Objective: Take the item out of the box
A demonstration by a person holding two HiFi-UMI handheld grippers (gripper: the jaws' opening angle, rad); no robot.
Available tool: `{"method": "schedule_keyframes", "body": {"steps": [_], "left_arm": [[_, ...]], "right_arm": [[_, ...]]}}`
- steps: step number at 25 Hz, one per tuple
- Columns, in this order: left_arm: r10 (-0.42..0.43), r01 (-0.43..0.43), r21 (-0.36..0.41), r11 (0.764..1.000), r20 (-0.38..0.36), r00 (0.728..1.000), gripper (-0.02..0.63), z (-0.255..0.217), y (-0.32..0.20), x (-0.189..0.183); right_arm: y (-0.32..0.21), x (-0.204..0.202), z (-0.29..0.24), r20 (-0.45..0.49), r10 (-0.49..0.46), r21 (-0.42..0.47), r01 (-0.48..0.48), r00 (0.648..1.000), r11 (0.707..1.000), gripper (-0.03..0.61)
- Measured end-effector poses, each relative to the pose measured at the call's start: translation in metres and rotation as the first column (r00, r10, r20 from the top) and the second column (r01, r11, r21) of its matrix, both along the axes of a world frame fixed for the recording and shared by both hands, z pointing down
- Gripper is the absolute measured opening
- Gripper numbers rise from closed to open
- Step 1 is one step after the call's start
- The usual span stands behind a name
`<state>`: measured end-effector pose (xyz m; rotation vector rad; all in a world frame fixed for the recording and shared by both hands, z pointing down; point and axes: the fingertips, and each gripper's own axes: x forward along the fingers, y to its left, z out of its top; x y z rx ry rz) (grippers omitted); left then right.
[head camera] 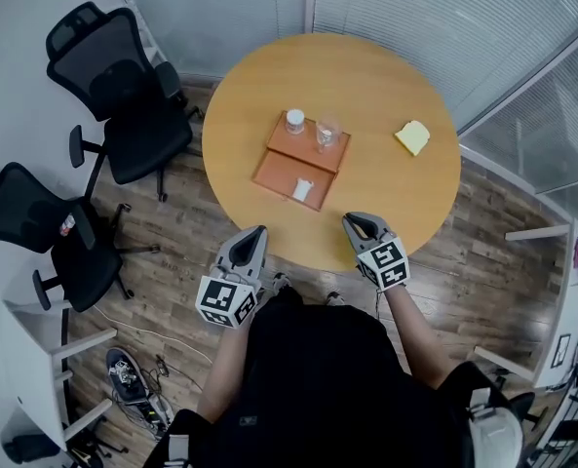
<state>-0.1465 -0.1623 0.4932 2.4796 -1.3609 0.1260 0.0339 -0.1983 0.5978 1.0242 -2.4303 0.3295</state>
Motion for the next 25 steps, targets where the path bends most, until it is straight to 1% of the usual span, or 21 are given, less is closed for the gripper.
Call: {"method": "schedule_keyframes", "body": {"steps": [4, 7, 11, 13, 15, 16, 18, 20, 21, 22, 23, 25], "left_arm": [[0.033, -0.033, -0.002, 0.999, -0.003, 0.999, 0.006, 0.002, -0.011, -0.017], [0.065, -0.065, -0.009, 0.998, -0.005, 0.998, 0.006, 0.006, -0.016, -0.027], [0.094, -0.094, -0.007, 0.996, -0.001, 0.996, 0.006, 0.01, -0.025, -0.036], [0.09, -0.09, 0.0, 0.996, -0.004, 0.996, 0.006, 0.008, -0.028, -0.039], [0.077, -0.077, 0.006, 0.997, -0.006, 0.997, 0.006, 0.006, -0.031, -0.041], [0.068, -0.067, 0.007, 0.998, -0.007, 0.998, 0.006, 0.006, -0.032, -0.042], [0.044, -0.044, 0.008, 0.999, -0.01, 0.999, 0.006, 0.005, -0.035, -0.042], [0.018, -0.018, 0.01, 1.0, -0.008, 1.0, 0.006, 0.004, -0.037, -0.041], [0.002, -0.002, 0.011, 1.0, -0.008, 1.0, 0.006, 0.004, -0.039, -0.04], [-0.018, 0.018, 0.01, 1.0, -0.01, 1.0, 0.006, 0.003, -0.04, -0.04], [-0.039, 0.039, 0.009, 0.999, -0.013, 0.999, 0.006, 0.003, -0.041, -0.04], [-0.082, 0.082, 0.005, 0.997, -0.02, 0.996, 0.006, 0.002, -0.042, -0.037]], "right_arm": [[-0.008, -0.016, 0.006, -0.03, 0.013, 0.0, -0.013, 0.999, 1.0, 0.014], [-0.01, -0.031, 0.009, -0.061, -0.011, 0.008, 0.012, 0.998, 1.0, 0.014], [-0.016, -0.05, 0.012, -0.134, -0.101, 0.027, 0.106, 0.986, 0.994, 0.015], [-0.019, -0.054, 0.016, -0.2, -0.16, 0.029, 0.169, 0.967, 0.985, 0.015], [-0.027, -0.055, 0.02, -0.275, -0.225, 0.023, 0.24, 0.935, 0.971, 0.014], [-0.032, -0.056, 0.022, -0.307, -0.264, 0.023, 0.284, 0.914, 0.958, 0.014], [-0.043, -0.059, 0.029, -0.373, -0.35, 0.023, 0.385, 0.859, 0.922, 0.015], [-0.053, -0.061, 0.039, -0.44, -0.432, 0.017, 0.488, 0.788, 0.873, 0.015], [-0.058, -0.063, 0.044, -0.474, -0.468, 0.014, 0.537, 0.746, 0.843, 0.015], [-0.062, -0.064, 0.049, -0.512, -0.5, 0.01, 0.587, 0.698, 0.809, 0.015], [-0.066, -0.065, 0.055, -0.552, -0.53, 0.004, 0.638, 0.644, 0.77, 0.015], [-0.072, -0.066, 0.068, -0.626, -0.584, -0.024, 0.736, 0.516, 0.676, 0.015]]}}
